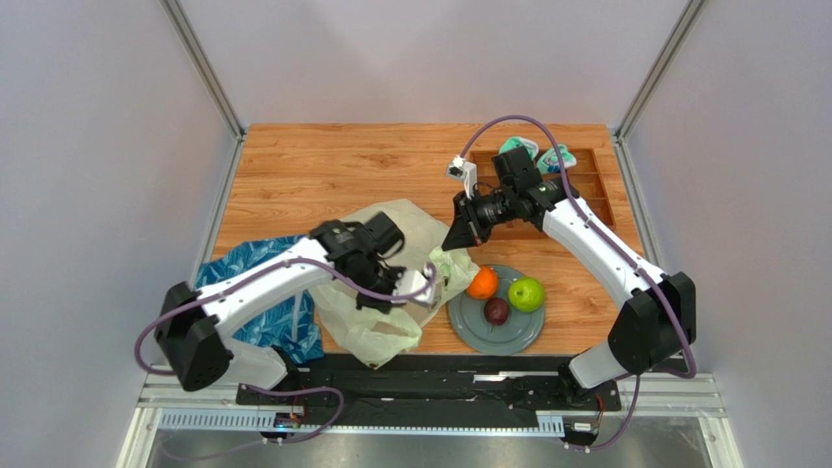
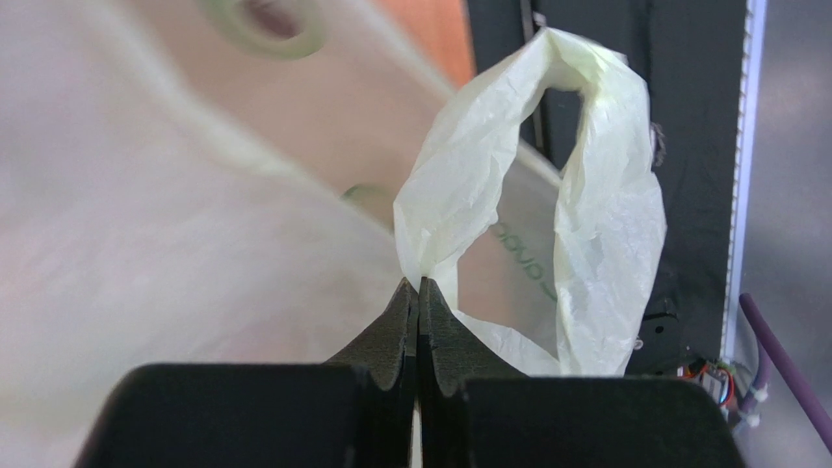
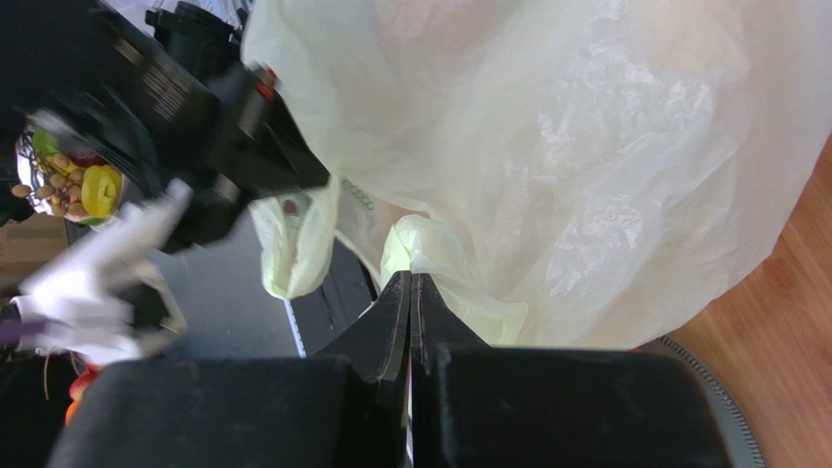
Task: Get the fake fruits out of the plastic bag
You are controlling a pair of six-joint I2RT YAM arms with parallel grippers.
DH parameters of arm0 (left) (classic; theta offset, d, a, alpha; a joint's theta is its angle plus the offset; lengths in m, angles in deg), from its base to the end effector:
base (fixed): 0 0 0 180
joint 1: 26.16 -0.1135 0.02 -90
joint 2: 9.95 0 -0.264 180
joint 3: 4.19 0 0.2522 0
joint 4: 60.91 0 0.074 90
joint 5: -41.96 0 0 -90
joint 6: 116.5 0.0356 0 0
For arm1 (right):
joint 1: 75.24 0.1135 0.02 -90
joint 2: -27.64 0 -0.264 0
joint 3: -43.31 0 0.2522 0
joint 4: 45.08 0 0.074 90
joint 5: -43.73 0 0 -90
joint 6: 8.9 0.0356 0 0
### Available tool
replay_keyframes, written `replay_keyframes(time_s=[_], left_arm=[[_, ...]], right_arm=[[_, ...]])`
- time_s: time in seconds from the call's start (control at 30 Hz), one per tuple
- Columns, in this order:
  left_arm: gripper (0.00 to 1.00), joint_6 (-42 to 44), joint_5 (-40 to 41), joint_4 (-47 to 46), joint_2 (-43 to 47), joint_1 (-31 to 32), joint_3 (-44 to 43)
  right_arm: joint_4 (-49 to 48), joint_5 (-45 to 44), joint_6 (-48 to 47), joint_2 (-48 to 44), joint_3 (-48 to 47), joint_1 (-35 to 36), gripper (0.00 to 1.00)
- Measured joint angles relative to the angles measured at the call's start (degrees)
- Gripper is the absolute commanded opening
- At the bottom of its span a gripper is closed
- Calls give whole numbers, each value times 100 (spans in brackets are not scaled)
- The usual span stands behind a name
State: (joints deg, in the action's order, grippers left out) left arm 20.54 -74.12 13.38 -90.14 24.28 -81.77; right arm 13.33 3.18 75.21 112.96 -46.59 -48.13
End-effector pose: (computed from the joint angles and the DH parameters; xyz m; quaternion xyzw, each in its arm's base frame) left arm 0.1478 -0.2035 0.2589 0.7445 0.6189 -0.2274 0.1044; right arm 0.2611 0.1641 0.3183 -0.3697 0.7910 0.4427 0.2039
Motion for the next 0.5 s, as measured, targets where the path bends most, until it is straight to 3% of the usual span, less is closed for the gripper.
replay_keyframes(time_s=[0.13, 0.23, 0.27, 0.37, 0.47, 0.5], left_arm=[[0, -293, 50, 125, 1196, -907, -387], [0, -544, 90, -13, 2599, -1069, -420], [0, -638, 85, -48, 2959, -1060, -396], [0, -916, 114, -131, 3773, -1021, -262], [0, -1121, 199, -216, 3871, -1071, -26], [0, -1182, 227, -240, 3825, -1126, 66]], right_arm=[[74, -286, -199, 105, -81, -22, 0], [155, -623, -369, 105, -72, -22, 4], [188, -763, -411, 105, -72, -22, 17], [280, -1178, -557, 33, -74, -4, 43], [404, -1493, -820, -188, -262, 90, 59], [356, -1513, -896, -308, -317, 153, 59]])
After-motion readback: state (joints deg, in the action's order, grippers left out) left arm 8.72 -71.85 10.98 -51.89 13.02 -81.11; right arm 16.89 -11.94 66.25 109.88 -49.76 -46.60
